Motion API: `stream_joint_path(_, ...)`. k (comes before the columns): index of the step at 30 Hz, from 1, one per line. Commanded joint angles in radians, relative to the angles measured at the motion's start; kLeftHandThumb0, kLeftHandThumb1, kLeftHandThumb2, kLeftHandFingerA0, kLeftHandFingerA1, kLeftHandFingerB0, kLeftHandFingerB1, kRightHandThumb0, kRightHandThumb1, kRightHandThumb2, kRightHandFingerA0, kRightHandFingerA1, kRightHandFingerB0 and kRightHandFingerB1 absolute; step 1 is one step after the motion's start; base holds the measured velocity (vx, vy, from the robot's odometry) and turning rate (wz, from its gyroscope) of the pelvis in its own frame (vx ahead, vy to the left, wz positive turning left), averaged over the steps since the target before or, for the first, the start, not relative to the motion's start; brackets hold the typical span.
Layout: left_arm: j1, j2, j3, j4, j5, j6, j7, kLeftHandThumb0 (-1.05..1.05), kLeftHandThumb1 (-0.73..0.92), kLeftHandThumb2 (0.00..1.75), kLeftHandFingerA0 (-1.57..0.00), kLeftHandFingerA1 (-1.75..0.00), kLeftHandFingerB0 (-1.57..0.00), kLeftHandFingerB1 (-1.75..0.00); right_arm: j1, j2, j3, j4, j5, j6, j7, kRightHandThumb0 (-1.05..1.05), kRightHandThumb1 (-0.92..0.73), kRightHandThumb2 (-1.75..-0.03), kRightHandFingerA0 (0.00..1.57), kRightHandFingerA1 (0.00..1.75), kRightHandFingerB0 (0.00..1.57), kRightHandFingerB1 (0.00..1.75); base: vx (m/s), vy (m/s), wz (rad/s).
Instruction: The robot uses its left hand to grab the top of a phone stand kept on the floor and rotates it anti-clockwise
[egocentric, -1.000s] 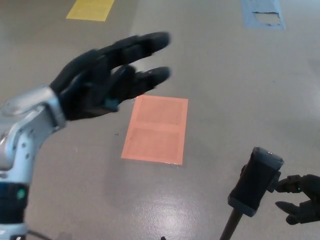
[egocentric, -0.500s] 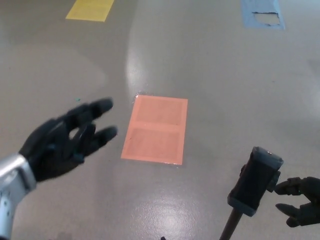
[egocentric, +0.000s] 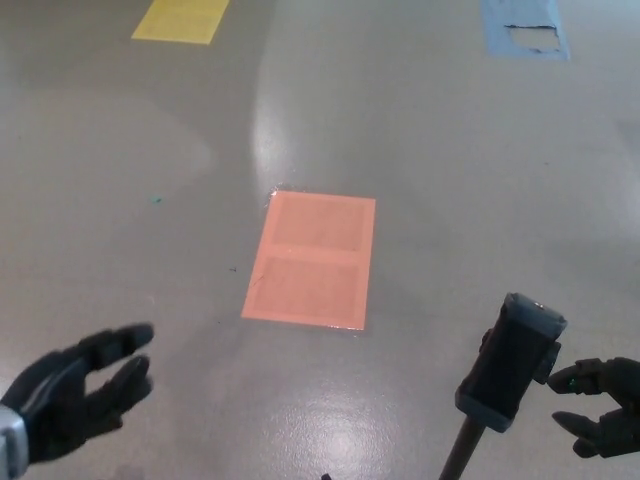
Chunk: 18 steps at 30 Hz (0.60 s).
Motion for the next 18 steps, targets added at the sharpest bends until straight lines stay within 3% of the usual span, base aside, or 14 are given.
stream_joint_path(1, 0.018, 0.141, -0.156, 0.309, 0.309, -0.365, 0.191, -0.83, 0.57, 0.88, -0.09, -0.27, -0.09, -0.15, 0.081, -0.008, -0.024, 0.02, 0.025, -0.027, -0.033, -0.53, -0.8, -0.63, 0.52, 0.41, 0.13, 0.27, 0.0, 0.0, 0.0)
stream_joint_path(2, 0.005, 0.142, -0.164, 0.328, 0.31, -0.357, 0.189, -0.78, 0.54, 0.87, -0.07, -0.35, -0.07, -0.2, 0.078, -0.008, -0.025, 0.023, 0.025, -0.028, -0.034, -0.62, -0.65, -0.86, 0.47, 0.53, 0.09, 0.38, 0.0, 0.0, 0.0)
stream_joint_path(3, -0.009, 0.142, -0.171, 0.347, 0.309, -0.351, 0.187, -0.81, 0.55, 0.88, -0.09, -0.31, -0.09, -0.18, 0.074, -0.008, -0.028, 0.028, 0.027, -0.029, -0.035, -0.54, -0.79, -0.63, 0.55, 0.41, 0.13, 0.27, 0.0, 0.0, 0.0)
stream_joint_path(8, -0.02, 0.141, -0.197, 0.397, 0.306, -0.362, 0.189, -0.8, 0.55, 0.87, -0.08, -0.31, -0.09, -0.18, 0.094, -0.007, -0.037, 0.028, 0.035, -0.035, -0.034, -0.54, -0.79, -0.63, 0.56, 0.42, 0.14, 0.27, 0.0, 0.0, 0.0)
stream_joint_path(9, -0.014, 0.139, -0.205, 0.403, 0.309, -0.369, 0.19, -0.81, 0.55, 0.89, -0.08, -0.31, -0.09, -0.19, 0.106, -0.011, -0.033, 0.025, 0.03, -0.042, -0.032, -0.6, -0.65, -0.89, 0.46, 0.53, 0.09, 0.39, 0.0, 0.0, 0.0)
stream_joint_path(12, 0.014, 0.133, -0.236, 0.413, 0.322, -0.396, 0.204, -0.79, 0.55, 0.89, -0.08, -0.34, -0.08, -0.22, 0.155, -0.015, -0.031, 0.017, 0.025, -0.051, -0.03, -0.62, -0.65, -0.87, 0.49, 0.54, 0.09, 0.38, 0.0, 0.0, 0.0)
stream_joint_path(13, 0.014, 0.132, -0.246, 0.413, 0.327, -0.398, 0.207, -0.78, 0.57, 0.79, -0.08, -0.35, -0.07, -0.25, 0.161, -0.015, -0.031, 0.018, 0.024, -0.052, -0.034, -0.62, -0.66, -0.87, 0.49, 0.54, 0.09, 0.38, 0.0, 0.0, 0.0)
stream_joint_path(14, 0.011, 0.131, -0.255, 0.414, 0.332, -0.4, 0.209, -0.78, 0.57, 0.79, -0.08, -0.35, -0.07, -0.25, 0.162, -0.016, -0.031, 0.02, 0.022, -0.054, -0.037, -0.62, -0.66, -0.87, 0.49, 0.54, 0.09, 0.38, 0.0, 0.0, 0.0)
stream_joint_path(15, 0.009, 0.131, -0.258, 0.415, 0.333, -0.403, 0.211, -0.77, 0.55, 0.86, -0.12, -0.41, -0.04, -0.25, 0.163, -0.015, -0.032, 0.02, 0.023, -0.053, -0.037, -0.54, -0.8, -0.63, 0.54, 0.41, 0.13, 0.27, 0.0, 0.0, 0.0)
stream_joint_path(18, 0.008, 0.13, -0.271, 0.425, 0.337, -0.426, 0.22, -0.74, 0.55, 0.86, -0.14, -0.42, -0.04, -0.26, 0.172, -0.011, -0.044, 0.016, 0.033, -0.047, -0.033, -0.53, -0.79, -0.63, 0.57, 0.42, 0.13, 0.27, 0.0, 0.0, 0.0)
